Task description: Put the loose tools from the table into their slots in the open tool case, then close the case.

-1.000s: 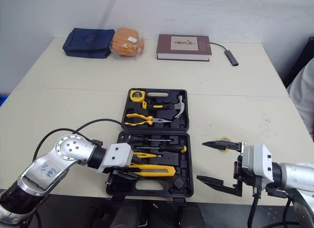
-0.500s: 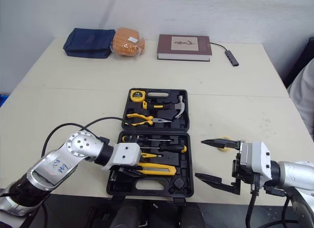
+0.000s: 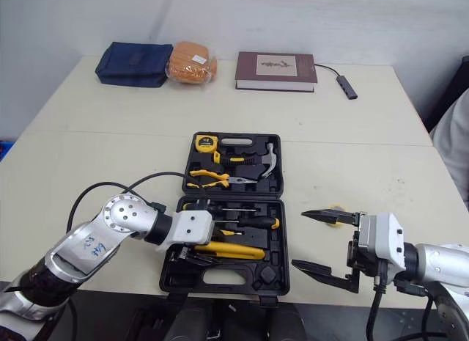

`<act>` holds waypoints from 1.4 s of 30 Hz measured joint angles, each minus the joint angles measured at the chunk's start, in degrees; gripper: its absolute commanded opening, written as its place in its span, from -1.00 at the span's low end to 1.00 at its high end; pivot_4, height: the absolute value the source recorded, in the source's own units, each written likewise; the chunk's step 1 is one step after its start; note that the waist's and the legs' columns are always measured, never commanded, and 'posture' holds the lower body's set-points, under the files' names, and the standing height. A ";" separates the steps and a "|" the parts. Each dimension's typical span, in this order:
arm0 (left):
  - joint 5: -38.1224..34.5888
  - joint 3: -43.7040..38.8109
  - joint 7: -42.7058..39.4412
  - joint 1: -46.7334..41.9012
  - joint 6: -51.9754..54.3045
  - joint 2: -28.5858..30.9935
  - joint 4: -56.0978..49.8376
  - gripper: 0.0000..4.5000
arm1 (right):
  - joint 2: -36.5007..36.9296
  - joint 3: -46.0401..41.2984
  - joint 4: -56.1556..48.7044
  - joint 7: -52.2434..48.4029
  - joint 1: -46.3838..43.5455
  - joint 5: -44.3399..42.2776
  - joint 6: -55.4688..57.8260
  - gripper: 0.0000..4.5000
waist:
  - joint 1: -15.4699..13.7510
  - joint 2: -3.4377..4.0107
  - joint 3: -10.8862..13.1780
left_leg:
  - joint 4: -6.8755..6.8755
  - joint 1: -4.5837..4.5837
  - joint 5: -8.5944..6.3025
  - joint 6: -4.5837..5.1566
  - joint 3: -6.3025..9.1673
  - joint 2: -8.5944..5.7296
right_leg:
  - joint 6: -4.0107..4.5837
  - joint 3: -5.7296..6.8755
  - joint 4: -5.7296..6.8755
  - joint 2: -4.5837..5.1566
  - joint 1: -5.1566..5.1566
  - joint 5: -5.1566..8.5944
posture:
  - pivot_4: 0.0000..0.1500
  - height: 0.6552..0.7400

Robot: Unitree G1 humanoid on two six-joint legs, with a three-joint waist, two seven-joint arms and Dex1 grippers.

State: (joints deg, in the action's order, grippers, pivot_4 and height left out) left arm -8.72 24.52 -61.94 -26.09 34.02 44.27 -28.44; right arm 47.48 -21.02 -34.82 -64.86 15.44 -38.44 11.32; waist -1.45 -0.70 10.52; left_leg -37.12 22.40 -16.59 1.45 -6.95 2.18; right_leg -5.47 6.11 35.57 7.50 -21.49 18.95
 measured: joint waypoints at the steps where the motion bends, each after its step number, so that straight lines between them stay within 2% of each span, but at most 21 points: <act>1: -0.45 -0.14 -0.44 0.07 -0.61 -0.44 -0.01 0.98 | -0.10 0.00 0.00 0.40 -0.17 -0.05 0.08 1.00 | 0.04 0.00 0.00 | 0.00 0.00 0.00 0.00 -0.01 -0.01 | 0.00 -0.01 0.00 0.00 0.00 0.00 | 1.00 1.00; 11: -7.60 -6.38 -3.72 2.09 -8.45 -3.84 3.32 0.98 | -0.39 0.01 -0.49 2.45 -1.43 -1.00 1.20 1.00 | -0.03 -0.05 0.03 | -0.06 0.00 0.01 0.05 0.04 -0.01 | -0.01 0.01 0.08 0.01 0.00 0.00 | 1.00 1.00; 15: -8.72 -8.65 -4.48 3.06 -13.95 -5.73 7.30 0.47 | -0.42 0.00 -0.49 2.46 -1.01 -0.93 1.20 1.00 | -0.01 -0.05 0.03 | -0.06 0.00 0.02 0.02 0.03 -0.02 | -0.02 0.02 0.08 0.01 0.00 -0.01 | 1.00 1.00; 17: -9.11 -8.98 -5.44 3.99 -16.96 -6.34 8.87 0.02 | -0.48 0.00 -0.49 2.47 -0.49 -0.75 1.19 1.00 | 0.09 -0.05 0.03 | -0.06 -0.01 0.02 0.02 0.01 -0.02 | -0.02 0.01 0.09 0.01 0.00 -0.01 | 1.00 1.00; 22: -9.10 -8.94 -6.33 5.84 -22.36 -8.52 11.11 -0.94 | -0.94 0.00 -0.49 2.63 0.58 0.03 1.07 1.00 | 0.03 -0.04 0.03 | -0.09 -0.02 0.01 0.04 0.02 -0.02 | -0.03 0.01 0.11 0.01 0.02 -0.02 | 1.00 1.00; 30: -8.01 -8.30 -6.74 8.34 -26.45 -9.63 13.91 -0.98 | -1.64 0.00 -0.48 2.72 1.68 1.29 0.66 1.00 | 0.07 -0.04 0.03 | -0.09 -0.03 0.01 0.05 0.02 -0.02 | -0.03 0.01 0.14 0.01 0.01 -0.02 | 1.00 1.00; 42: -3.79 -5.27 -6.33 9.98 -27.05 -9.17 15.95 -0.98 | -1.75 -0.06 -0.48 3.15 3.59 1.33 0.24 1.00 | 0.05 -0.04 0.02 | -0.08 -0.05 -0.04 0.14 0.03 -0.02 | -0.03 0.00 0.17 0.03 0.01 -0.02 | 1.00 1.00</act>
State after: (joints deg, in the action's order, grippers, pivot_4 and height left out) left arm -12.52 19.24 -68.28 -16.11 6.97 35.11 -12.48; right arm 45.73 -21.07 -35.30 -61.71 19.02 -37.11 11.55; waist -1.40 -0.74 10.55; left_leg -37.20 22.34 -16.63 1.59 -6.93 2.16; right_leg -5.50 6.11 35.74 7.52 -21.48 18.93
